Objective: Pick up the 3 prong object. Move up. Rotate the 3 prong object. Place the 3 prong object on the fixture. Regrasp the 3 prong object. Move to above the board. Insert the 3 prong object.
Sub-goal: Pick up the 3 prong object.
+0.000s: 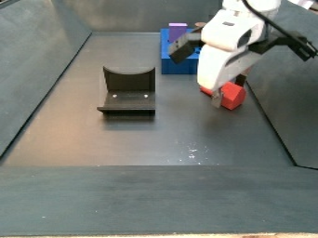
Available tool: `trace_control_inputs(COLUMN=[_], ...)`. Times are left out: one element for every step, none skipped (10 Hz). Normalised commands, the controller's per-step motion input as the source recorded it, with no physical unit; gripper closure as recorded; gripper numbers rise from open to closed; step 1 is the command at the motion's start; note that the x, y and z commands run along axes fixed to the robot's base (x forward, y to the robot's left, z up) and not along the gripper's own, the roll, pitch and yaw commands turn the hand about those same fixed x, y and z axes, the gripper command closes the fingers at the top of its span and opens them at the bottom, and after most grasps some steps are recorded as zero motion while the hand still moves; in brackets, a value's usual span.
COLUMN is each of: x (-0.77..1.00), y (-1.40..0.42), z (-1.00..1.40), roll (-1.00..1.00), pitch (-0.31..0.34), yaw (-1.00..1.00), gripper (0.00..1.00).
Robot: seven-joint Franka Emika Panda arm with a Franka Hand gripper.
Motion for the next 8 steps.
trace_control_inputs(x=[-0.25,-0.09,0.0,0.0,0.0,0.0,0.0,0.0], y=[-0.08,0.0,0.0,0.0,0.0,0.0,0.0,0.0], z=[-0.87,-0.45,-0.08,0.0,0.0,0.0,0.0,0.0], roll=[0.26,0.14,0.04,0.0,0.0,0.0,0.0,0.0], pitch=[-0.037,0.0,0.0,0.0,0.0,0.0,0.0,0.0], yaw=[0.09,0.05,0.0,0.0,0.0,0.0,0.0,0.0], gripper=[0.0,0.0,0.0,1.0,1.0,1.0,1.0,1.0])
